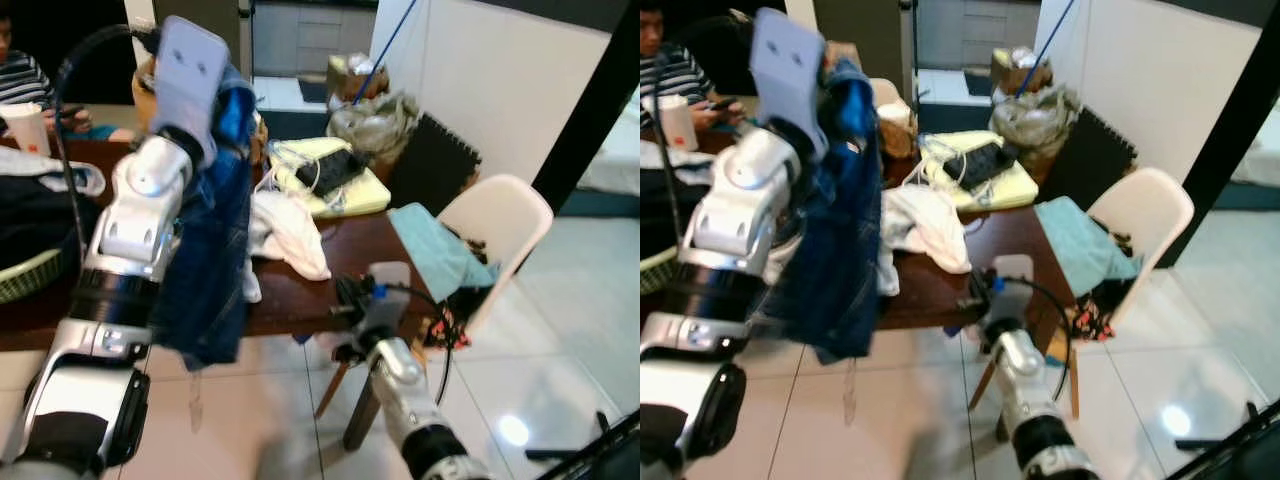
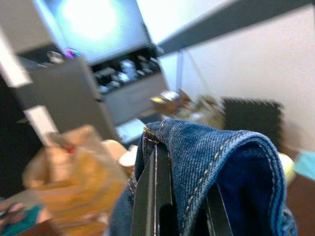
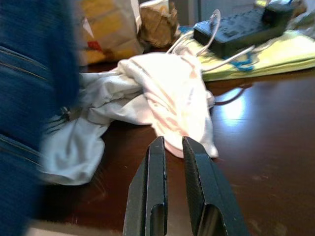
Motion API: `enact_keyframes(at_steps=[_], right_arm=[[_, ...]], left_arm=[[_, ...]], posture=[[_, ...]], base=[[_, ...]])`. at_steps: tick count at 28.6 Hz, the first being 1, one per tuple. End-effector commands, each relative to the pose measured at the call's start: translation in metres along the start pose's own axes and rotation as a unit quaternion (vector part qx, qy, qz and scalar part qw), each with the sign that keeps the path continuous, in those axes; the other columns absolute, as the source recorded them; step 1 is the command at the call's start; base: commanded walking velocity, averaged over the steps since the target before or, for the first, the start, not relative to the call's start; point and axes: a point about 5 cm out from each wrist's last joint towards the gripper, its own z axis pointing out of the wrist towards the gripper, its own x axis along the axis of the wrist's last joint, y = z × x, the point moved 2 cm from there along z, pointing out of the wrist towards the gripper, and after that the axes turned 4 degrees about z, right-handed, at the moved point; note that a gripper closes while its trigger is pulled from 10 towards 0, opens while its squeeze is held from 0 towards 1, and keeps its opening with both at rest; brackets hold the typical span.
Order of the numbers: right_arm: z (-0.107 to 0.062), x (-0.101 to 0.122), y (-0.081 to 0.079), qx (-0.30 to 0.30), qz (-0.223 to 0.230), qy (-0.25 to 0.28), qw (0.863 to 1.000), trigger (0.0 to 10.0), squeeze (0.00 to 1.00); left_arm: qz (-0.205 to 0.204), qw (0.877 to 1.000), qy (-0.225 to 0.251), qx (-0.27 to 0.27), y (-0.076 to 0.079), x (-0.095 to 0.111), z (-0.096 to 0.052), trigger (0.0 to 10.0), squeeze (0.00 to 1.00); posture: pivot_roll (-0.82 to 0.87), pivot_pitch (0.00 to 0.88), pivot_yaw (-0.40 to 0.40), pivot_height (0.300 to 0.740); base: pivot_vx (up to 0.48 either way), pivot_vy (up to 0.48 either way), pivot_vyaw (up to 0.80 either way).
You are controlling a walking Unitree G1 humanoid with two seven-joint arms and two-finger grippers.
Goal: Hang hanger
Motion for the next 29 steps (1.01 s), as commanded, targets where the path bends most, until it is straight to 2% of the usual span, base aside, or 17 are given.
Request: enact_keyframes(at_steps=[1,3,4,7,8,9,11,13,15,16,20,21,23,24,27,28,29], right_arm=[[-0.003,0.002,0.011,-0.018,-0.004,0.004,1.0,10.0,0.0],[-0.004,0.002,0.012,-0.019,-0.003,0.004,1.0,10.0,0.0],[-0.004,0.002,0.012,-0.019,-0.003,0.004,1.0,10.0,0.0],[-0.005,0.001,0.013,-0.022,0.0,0.005,1.0,10.0,0.0],[-0.005,0.001,0.013,-0.022,0.0,0.005,1.0,10.0,0.0],[-0.006,-0.001,0.012,-0.022,0.001,0.003,1.0,10.0,0.0],[-0.007,-0.001,0.012,-0.021,0.001,0.003,1.0,10.0,0.0],[-0.007,-0.002,0.012,-0.021,0.002,0.001,1.0,10.0,0.0],[-0.007,-0.002,0.012,-0.021,0.002,0.001,1.0,10.0,0.0],[-0.007,-0.003,0.011,-0.02,0.001,-0.001,1.0,10.0,0.0],[-0.006,-0.003,0.011,-0.019,0.001,-0.003,1.0,10.0,0.0],[-0.006,-0.003,0.011,-0.018,0.001,-0.003,1.0,10.0,0.0],[-0.006,-0.003,0.011,-0.018,0.001,-0.003,1.0,10.0,0.0],[-0.006,-0.003,0.011,-0.017,0.001,-0.003,1.0,10.0,0.0],[-0.006,-0.003,0.01,-0.016,0.001,-0.004,1.0,10.0,0.0],[-0.006,-0.003,0.01,-0.015,0.0,-0.004,1.0,10.0,0.0],[-0.006,-0.003,0.01,-0.015,0.0,-0.004,1.0,10.0,0.0]], left_arm=[[0.01,0.998,0.008,-0.06,0.023,0.002,0.003,10.0,0.0],[0.027,0.996,-0.021,-0.082,0.032,-0.01,0.0,10.0,0.0],[0.027,0.996,-0.021,-0.082,0.032,-0.01,0.0,10.0,0.0],[0.039,0.993,-0.078,-0.081,0.032,-0.034,-0.008,10.0,0.0],[0.039,0.993,-0.078,-0.081,0.032,-0.034,-0.008,10.0,0.0],[0.033,0.991,-0.1,-0.082,0.034,-0.047,-0.017,10.0,0.0],[0.029,0.991,-0.105,-0.08,0.034,-0.051,-0.021,10.0,0.0],[-0.009,0.991,-0.113,-0.073,0.036,-0.056,-0.028,10.0,0.0],[-0.009,0.991,-0.113,-0.073,0.036,-0.056,-0.028,10.0,0.0],[-0.023,0.991,-0.116,-0.066,0.035,-0.057,-0.031,10.0,1.0],[-0.015,0.992,-0.117,-0.043,0.029,-0.058,-0.034,10.0,1.0],[0.006,0.993,-0.113,-0.039,0.026,-0.057,-0.034,10.0,0.82],[0.006,0.993,-0.113,-0.039,0.026,-0.057,-0.034,10.0,0.82],[0.014,0.994,-0.105,-0.031,0.022,-0.053,-0.034,10.0,0.0],[0.032,0.994,-0.102,-0.016,0.013,-0.049,-0.035,10.0,0.0],[0.058,0.992,-0.111,0.015,-0.001,-0.048,-0.037,10.0,0.0],[0.058,0.992,-0.111,0.015,-0.001,-0.048,-0.037,10.0,0.0]], posture=[[0.07,0.0,-0.049,0.74],[0.06,0.0,-0.045,0.74],[0.06,0.0,-0.045,0.74],[0.07,0.0,-0.044,0.74],[0.07,0.0,-0.044,0.74],[0.07,0.0,-0.046,0.74],[0.07,0.0,-0.048,0.74],[0.07,0.0,-0.052,0.74],[0.07,0.0,-0.052,0.74],[0.07,0.0,-0.055,0.74],[0.07,0.0,-0.057,0.74],[0.08,0.0,-0.059,0.74],[0.08,0.0,-0.059,0.74],[0.08,0.0,-0.061,0.74],[0.08,0.0,-0.061,0.74],[0.08,0.0,-0.062,0.74],[0.08,0.0,-0.062,0.74]], base=[[0.416,0.0,0.0],[0.386,0.0,0.0],[0.352,0.0,0.0],[0.0,0.0,0.0],[0.0,0.0,0.0],[0.0,0.0,0.0],[0.0,0.0,0.0],[0.0,0.0,0.0],[0.0,0.0,0.0],[0.0,0.0,0.0],[0.0,0.0,0.0],[0.0,0.0,0.0],[0.0,0.0,0.0],[0.0,0.0,0.0],[0.0,0.0,0.0],[0.0,0.0,0.0],[0.0,0.0,0.0]])
